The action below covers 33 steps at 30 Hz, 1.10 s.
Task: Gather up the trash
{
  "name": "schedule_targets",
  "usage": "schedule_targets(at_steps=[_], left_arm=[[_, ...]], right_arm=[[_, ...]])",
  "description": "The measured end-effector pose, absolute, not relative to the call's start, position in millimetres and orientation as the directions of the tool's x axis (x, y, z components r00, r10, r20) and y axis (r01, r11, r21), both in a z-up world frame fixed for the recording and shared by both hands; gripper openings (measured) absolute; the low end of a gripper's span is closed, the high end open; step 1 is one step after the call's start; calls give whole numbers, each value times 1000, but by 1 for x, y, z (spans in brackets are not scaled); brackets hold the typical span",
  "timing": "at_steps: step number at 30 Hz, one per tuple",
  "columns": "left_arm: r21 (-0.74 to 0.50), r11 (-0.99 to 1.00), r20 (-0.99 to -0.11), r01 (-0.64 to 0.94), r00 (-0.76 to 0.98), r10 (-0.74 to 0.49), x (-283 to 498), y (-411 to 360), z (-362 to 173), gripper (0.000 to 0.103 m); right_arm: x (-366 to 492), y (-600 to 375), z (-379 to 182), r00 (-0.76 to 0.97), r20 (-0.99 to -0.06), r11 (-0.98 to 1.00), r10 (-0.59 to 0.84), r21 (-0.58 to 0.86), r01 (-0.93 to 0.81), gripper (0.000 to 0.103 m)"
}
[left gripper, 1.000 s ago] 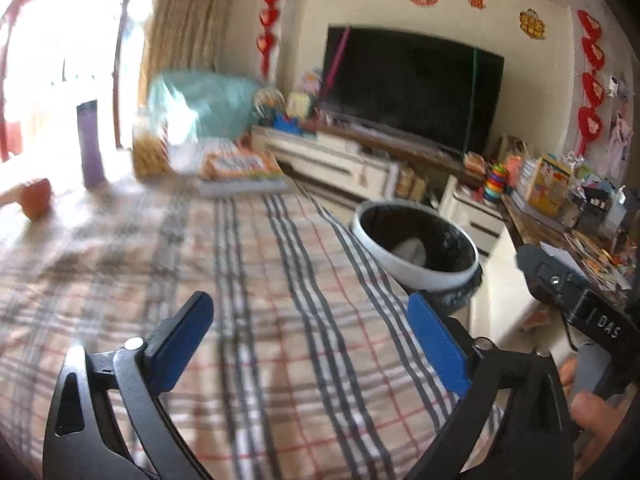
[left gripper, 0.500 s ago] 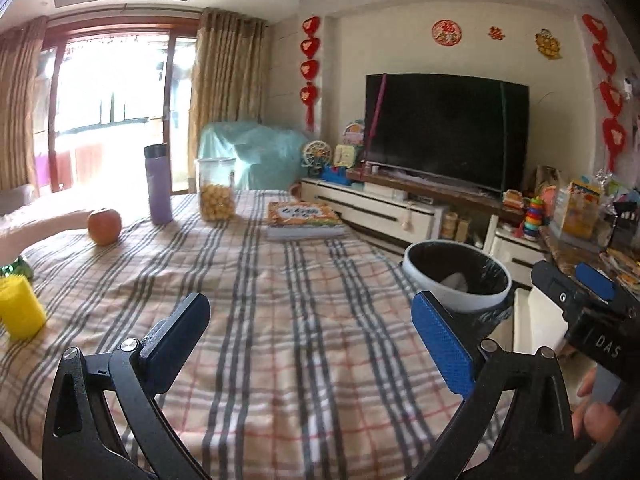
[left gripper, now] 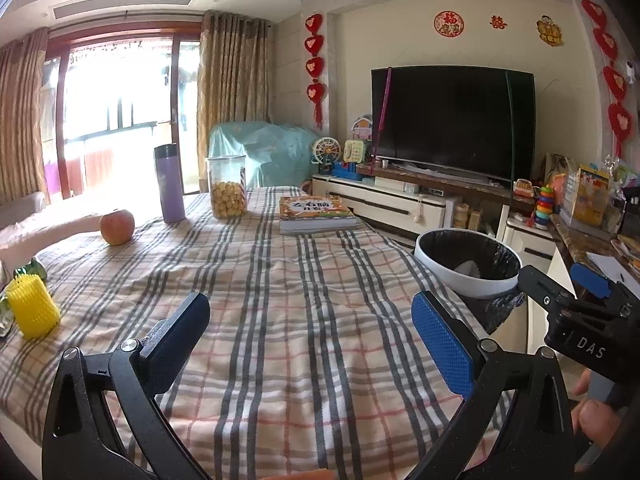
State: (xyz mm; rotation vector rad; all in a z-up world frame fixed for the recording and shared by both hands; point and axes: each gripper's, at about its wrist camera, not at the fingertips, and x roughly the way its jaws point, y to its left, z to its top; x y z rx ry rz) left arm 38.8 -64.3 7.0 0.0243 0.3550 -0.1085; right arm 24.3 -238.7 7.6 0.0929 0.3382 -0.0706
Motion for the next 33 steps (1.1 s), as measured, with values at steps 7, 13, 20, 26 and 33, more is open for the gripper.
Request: schedule_targets(at_steps=[7, 13, 20, 26, 33], left_arm=[[16, 995, -339, 102, 936, -90, 36, -65, 7, 103], [10, 995, -345, 96, 935, -86, 36, -64, 6, 103], [12, 996, -348, 91, 934, -81, 37, -63, 5, 103], [10, 996, -349, 92, 934, -83, 36, -63, 4, 103], [12, 996, -349, 91, 934, -81, 36, -63, 3, 103]], right_arm=[[23, -239, 6, 939, -339, 993, -52, 85, 85, 103], [21, -237, 7, 941, -337, 993, -46, 84, 78, 103], [20, -237, 9, 940, -339, 993, -40, 88, 74, 103], [20, -237, 9, 940, -340, 993, -39, 89, 74, 103], [20, -235, 9, 939, -342, 994, -36, 86, 70, 103]])
